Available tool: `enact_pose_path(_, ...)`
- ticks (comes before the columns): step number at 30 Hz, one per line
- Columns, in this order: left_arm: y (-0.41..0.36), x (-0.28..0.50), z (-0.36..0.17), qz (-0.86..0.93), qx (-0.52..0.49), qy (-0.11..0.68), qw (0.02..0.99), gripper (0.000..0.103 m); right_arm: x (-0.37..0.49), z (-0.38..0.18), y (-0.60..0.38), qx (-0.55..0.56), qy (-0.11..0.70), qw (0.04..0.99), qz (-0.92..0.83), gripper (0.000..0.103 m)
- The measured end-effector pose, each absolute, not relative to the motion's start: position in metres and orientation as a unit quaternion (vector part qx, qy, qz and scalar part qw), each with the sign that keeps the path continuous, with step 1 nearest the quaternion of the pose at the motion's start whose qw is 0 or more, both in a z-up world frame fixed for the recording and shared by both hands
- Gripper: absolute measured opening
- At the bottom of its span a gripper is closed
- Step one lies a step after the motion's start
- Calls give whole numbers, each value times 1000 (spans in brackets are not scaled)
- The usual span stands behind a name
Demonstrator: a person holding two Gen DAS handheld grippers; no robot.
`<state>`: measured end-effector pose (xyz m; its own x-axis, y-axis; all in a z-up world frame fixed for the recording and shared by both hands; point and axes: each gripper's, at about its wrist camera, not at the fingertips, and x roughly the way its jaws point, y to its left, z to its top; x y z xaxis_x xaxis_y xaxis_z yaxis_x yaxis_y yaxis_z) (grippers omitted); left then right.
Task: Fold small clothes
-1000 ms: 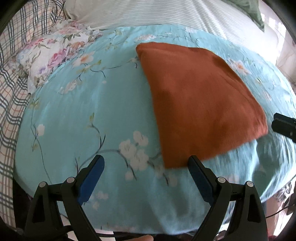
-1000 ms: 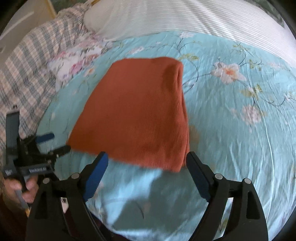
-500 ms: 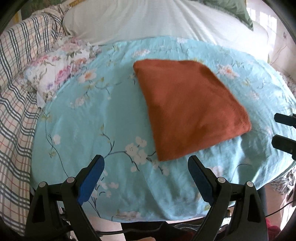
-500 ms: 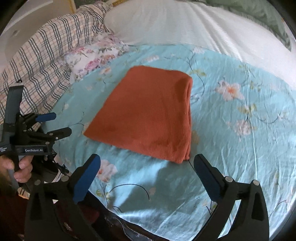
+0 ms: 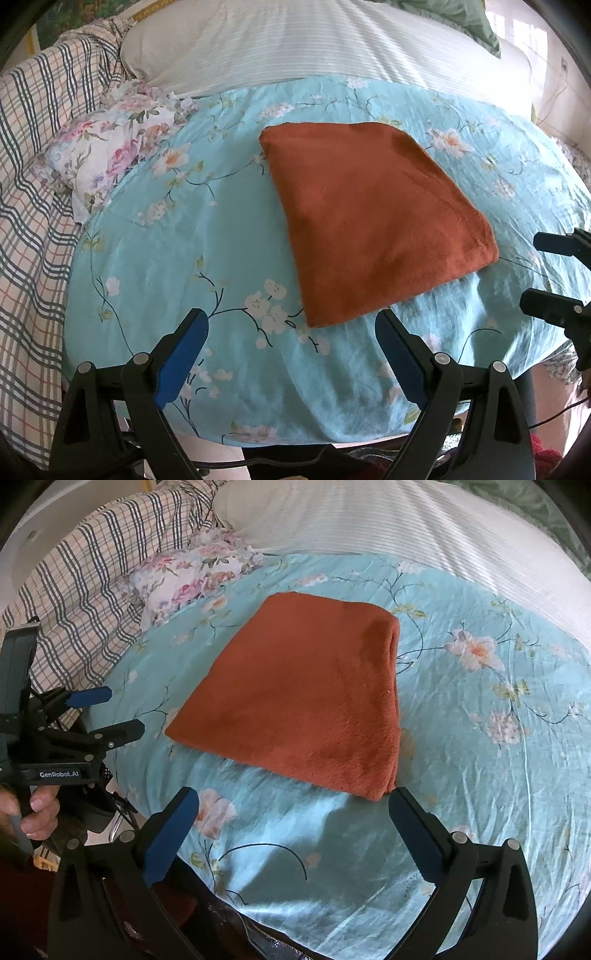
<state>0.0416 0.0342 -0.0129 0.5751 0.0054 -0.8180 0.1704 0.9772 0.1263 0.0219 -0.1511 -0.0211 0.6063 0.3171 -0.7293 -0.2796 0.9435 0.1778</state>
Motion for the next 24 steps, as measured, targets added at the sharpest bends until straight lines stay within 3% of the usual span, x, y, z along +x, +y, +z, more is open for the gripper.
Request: enact_pose_path(24, 30, 58, -15, -53, 100, 463, 879, 93, 47, -13, -145, 4, 404, 898, 174, 102)
